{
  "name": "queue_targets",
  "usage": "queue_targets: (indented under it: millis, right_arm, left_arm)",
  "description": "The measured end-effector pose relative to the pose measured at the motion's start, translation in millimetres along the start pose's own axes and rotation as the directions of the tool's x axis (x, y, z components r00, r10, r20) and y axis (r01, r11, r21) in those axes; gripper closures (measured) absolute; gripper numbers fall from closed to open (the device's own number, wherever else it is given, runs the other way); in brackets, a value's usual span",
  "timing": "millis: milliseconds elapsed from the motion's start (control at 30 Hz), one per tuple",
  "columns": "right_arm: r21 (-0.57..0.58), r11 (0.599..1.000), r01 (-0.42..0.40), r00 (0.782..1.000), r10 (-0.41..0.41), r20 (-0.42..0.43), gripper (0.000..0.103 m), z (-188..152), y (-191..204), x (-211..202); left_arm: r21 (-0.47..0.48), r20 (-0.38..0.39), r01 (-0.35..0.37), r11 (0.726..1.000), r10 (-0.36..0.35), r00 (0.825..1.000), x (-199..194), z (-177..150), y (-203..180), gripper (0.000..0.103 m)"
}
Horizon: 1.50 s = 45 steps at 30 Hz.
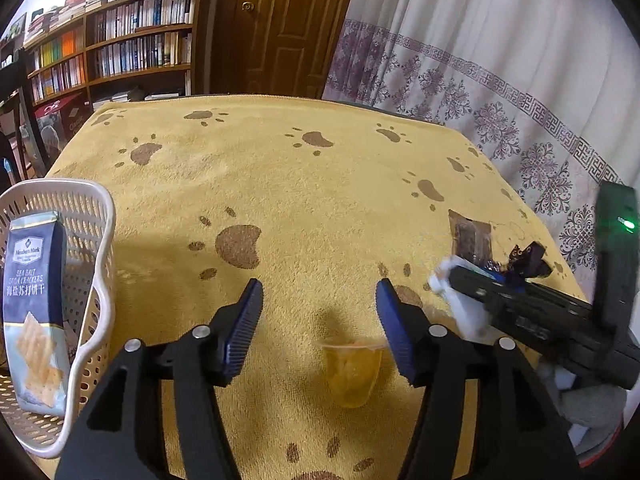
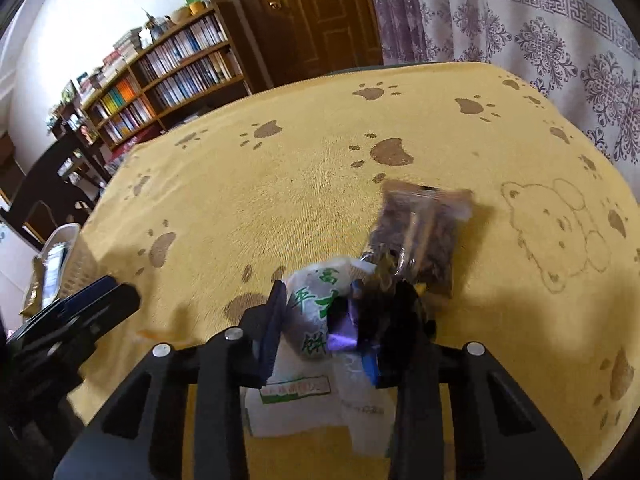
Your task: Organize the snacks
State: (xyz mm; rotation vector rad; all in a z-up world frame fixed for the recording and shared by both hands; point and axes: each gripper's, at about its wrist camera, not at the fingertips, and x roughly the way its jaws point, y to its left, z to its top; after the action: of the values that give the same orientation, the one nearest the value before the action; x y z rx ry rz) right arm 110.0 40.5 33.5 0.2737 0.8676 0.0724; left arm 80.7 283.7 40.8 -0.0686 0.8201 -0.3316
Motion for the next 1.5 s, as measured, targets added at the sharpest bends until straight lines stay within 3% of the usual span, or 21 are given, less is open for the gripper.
queue_targets:
  millis: [100, 333, 600, 667, 733, 800, 900, 1000, 1067, 1133, 1233, 1500]
  right_arm:
    - [0.011, 0.999, -0.043, 0.999, 0.043, 0.016, 0.078, -5, -10, -16]
    - [-0.045, 0.995, -0.09, 0.995, 0.091, 0.035, 0.078, -20, -28, -51]
    - [-0.094, 0.986, -0.139, 0.989, 0.143, 0.036, 0.069, -24, -16, -50]
    - [-0.119, 0.983, -0.138, 0.989, 0.144, 0.042, 0.062, -22, -9, -45]
    - [-0.131, 0.987, -0.088, 0.993, 0.097, 0.065, 0.041, -19, -6, -40]
    - [-0.156, 0.988, -0.017, 0.997, 0.029, 0.074, 0.04, -16, -4, -29]
    - [-0.179, 0.984, 0.005, 0.999, 0.001, 0.034, 0.04, -14, -3, -12]
    - [-0.253, 0.965, 0.068, 0.997, -0.057, 0.048, 0.04, -16, 9, -5]
    - [-0.285, 0.956, 0.075, 0.997, -0.073, 0.019, 0.043, -17, 15, 2]
    - [-0.294, 0.953, 0.075, 0.997, -0.076, 0.008, 0.058, -20, 17, 3]
    - [-0.288, 0.955, 0.076, 0.997, -0.078, 0.004, 0.066, -24, 14, -1]
    - [-0.218, 0.974, -0.063, 0.997, 0.072, 0.032, 0.076, -31, -7, -43]
  left_arm:
    - [0.005, -0.002, -0.009, 1.0, 0.009, 1.0, 0, -1, -1, 0.042]
    - [0.019, -0.001, -0.013, 1.0, 0.013, 1.0, -1, -3, -4, 0.042]
    - [0.011, 0.004, -0.021, 1.0, 0.021, 1.0, -3, -4, -2, 0.042]
    - [0.006, 0.002, -0.024, 1.0, 0.024, 1.0, -2, -4, 0, 0.042]
    - [0.005, 0.001, -0.028, 1.0, 0.028, 1.0, -2, -3, 1, 0.042]
    - [0.007, 0.003, -0.028, 1.0, 0.028, 1.0, -2, -3, 1, 0.042]
    - [0.008, 0.004, -0.028, 1.0, 0.028, 1.0, -3, -3, 1, 0.042]
    - [0.008, 0.001, -0.03, 1.0, 0.03, 1.0, -3, -3, 1, 0.042]
    - [0.009, -0.001, -0.032, 0.999, 0.032, 0.999, -3, -2, 1, 0.042]
    - [0.011, 0.001, -0.032, 0.999, 0.032, 0.999, -4, -2, 1, 0.042]
    - [0.008, 0.003, -0.034, 0.999, 0.034, 0.999, -3, -2, 1, 0.042]
    - [0.015, 0.002, -0.037, 0.999, 0.037, 0.999, -2, -2, 0, 0.042]
